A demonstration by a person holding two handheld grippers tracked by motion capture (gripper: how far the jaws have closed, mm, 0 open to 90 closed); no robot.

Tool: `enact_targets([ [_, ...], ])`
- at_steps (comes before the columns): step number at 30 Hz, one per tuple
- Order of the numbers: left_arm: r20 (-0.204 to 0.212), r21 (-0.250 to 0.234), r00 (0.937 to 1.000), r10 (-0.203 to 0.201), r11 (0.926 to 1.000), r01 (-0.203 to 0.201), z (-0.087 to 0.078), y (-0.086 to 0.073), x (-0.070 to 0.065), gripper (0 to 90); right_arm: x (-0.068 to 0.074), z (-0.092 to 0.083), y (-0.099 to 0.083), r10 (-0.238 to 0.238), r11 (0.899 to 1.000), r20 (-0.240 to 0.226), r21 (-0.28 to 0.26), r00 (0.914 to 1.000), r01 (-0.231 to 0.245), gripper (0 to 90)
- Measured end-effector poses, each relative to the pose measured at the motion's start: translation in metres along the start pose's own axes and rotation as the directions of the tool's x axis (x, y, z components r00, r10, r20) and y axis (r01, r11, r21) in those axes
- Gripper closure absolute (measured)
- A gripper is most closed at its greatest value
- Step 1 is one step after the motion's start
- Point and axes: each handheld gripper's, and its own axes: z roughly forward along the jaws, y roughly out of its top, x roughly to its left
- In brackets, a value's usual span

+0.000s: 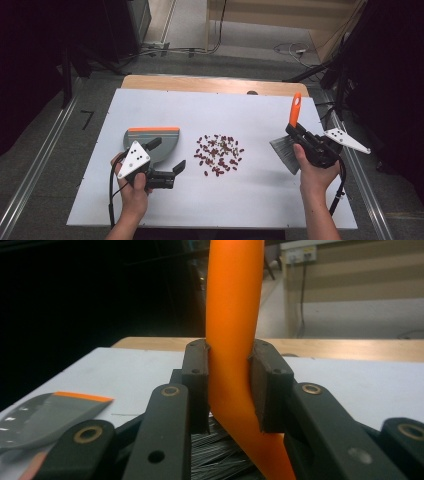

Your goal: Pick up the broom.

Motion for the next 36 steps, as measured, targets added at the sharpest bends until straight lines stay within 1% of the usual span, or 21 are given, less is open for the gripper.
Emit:
enact_targets([
  [1, 0.0, 0.0, 1.0, 0.0, 1.0, 0.0, 0.0, 0.0, 0.0, 0.0, 0.004, 0.001, 0.001, -0.007, 1.0, -0.007, -0.006, 1.0, 0.007, 70.2],
  [2, 0.008, -0.003, 1.0, -0.005, 1.0, 0.005, 0.002, 0.001, -0.001, 0.0, 0.004, 0.001, 0.001, -0.007, 1.0, -0.007, -0.006, 1.0, 0.007, 70.2],
  [3, 0.038, -0.004, 0.9992, -0.007, 1.0, 0.007, 0.006, 0.002, -0.004, 0.0, 0.013, 0.002, 0.002, -0.014, 1.0, -0.03, -0.01, 0.9994, 0.013, 70.2],
  [4, 0.038, -0.004, 0.9992, -0.007, 1.0, 0.007, 0.006, 0.002, -0.004, 0.0, 0.018, 0.003, 0.002, -0.01, 1.0, -0.044, -0.009, 0.999, 0.01, 70.2],
  [6, 0.065, 0.005, 0.9978, 0.012, 0.9999, -0.012, 0.01, 0.002, -0.009, 0.0, 0.027, 0.007, 0.002, -0.023, 1.0, -0.069, -0.01, 0.9974, 0.023, 70.2],
  [7, 0.078, 0.008, 0.9968, 0.014, 0.9999, -0.015, 0.012, 0.002, -0.011, 0.0, 0.027, 0.007, 0.002, -0.023, 1.0, -0.069, -0.01, 0.9974, 0.023, 70.2],
  [8, 0.091, 0.012, 0.9958, 0.011, 0.9999, -0.012, 0.014, 0.001, -0.013, 0.0, 0.036, 0.01, 0.002, -0.035, 0.999, -0.09, -0.012, 0.9953, 0.034, 70.2],
  [11, 0.118, 0.025, 0.9927, -0.022, 0.9995, 0.019, 0.019, 0.001, -0.018, 0.0, 0.052, 0.015, 0.0, -0.05, 0.999, -0.127, -0.008, 0.9906, 0.049, 70.1],
  [15, 0.122, 0.023, 0.992, -0.035, 0.9992, 0.033, 0.019, 0.003, -0.023, 0.0, 0.071, 0.02, -0.003, -0.064, 0.998, -0.173, -0.007, 0.9828, 0.064, 70.1],
  [17, 0.136, 0.015, 0.9892, -0.055, 0.9984, 0.054, 0.019, 0.004, -0.025, 0.0, 0.08, 0.023, -0.004, -0.071, 0.997, -0.19, -0.006, 0.9792, 0.071, 70.1],
  [19, 0.147, 0.017, 0.9868, -0.066, 0.9978, 0.065, 0.02, 0.005, -0.027, 0.0, 0.088, 0.025, -0.006, -0.082, 0.997, -0.207, -0.005, 0.9749, 0.083, 70.1],
  [21, 0.15, 0.028, 0.9867, -0.062, 0.9979, 0.058, 0.023, 0.004, -0.03, 0.0, 0.096, 0.027, -0.008, -0.089, 0.996, -0.218, -0.007, 0.9718, 0.09, 70.1],
  [22, 0.145, 0.041, 0.9878, -0.057, 0.9979, 0.051, 0.026, 0.002, -0.034, 0.0, 0.099, 0.027, -0.008, -0.094, 0.995, -0.226, -0.008, 0.9695, 0.095, 70.1],
  [25, 0.152, 0.054, 0.9869, -0.054, 0.9975, 0.047, 0.029, 0.001, -0.038, 0.4, 0.11, 0.029, -0.011, -0.107, 0.994, -0.24, -0.013, 0.9649, 0.107, 70.1],
  [27, 0.153, 0.066, 0.9875, -0.039, 0.9974, 0.029, 0.033, -0.001, -0.046, 0.9, 0.116, 0.03, -0.012, -0.11, 0.994, -0.251, -0.012, 0.9617, 0.111, 70.1],
  [28, 0.153, 0.066, 0.9875, -0.039, 0.9974, 0.029, 0.033, -0.001, -0.046, 2.0, 0.119, 0.031, -0.013, -0.113, 0.993, -0.255, -0.012, 0.9604, 0.113, 70.1],
  [29, 0.16, 0.062, 0.9864, -0.038, 0.9977, 0.028, 0.035, -0.002, -0.051, 2.8, 0.121, 0.031, -0.014, -0.117, 0.993, -0.259, -0.016, 0.9589, 0.116, 70.1],
  [31, 0.159, 0.065, 0.9867, -0.033, 0.9976, 0.023, 0.036, -0.003, -0.054, 4.6, 0.126, 0.031, -0.016, -0.119, 0.993, -0.269, -0.021, 0.9557, 0.117, 70.1],
  [33, 0.165, 0.069, 0.9855, -0.038, 0.9972, 0.027, 0.038, -0.004, -0.058, 6.0, 0.131, 0.032, -0.017, -0.124, 0.992, -0.281, -0.026, 0.9516, 0.122, 70.0],
  [34, 0.165, 0.069, 0.9855, -0.038, 0.9972, 0.027, 0.038, -0.004, -0.058, 6.9, 0.131, 0.032, -0.017, -0.124, 0.992, -0.281, -0.026, 0.9516, 0.122, 70.0],
  [36, 0.171, 0.073, 0.9844, -0.042, 0.9969, 0.03, 0.041, -0.006, -0.063, 9.2, 0.138, 0.031, -0.018, -0.132, 0.991, -0.294, -0.033, 0.9467, 0.129, 70.1],
])
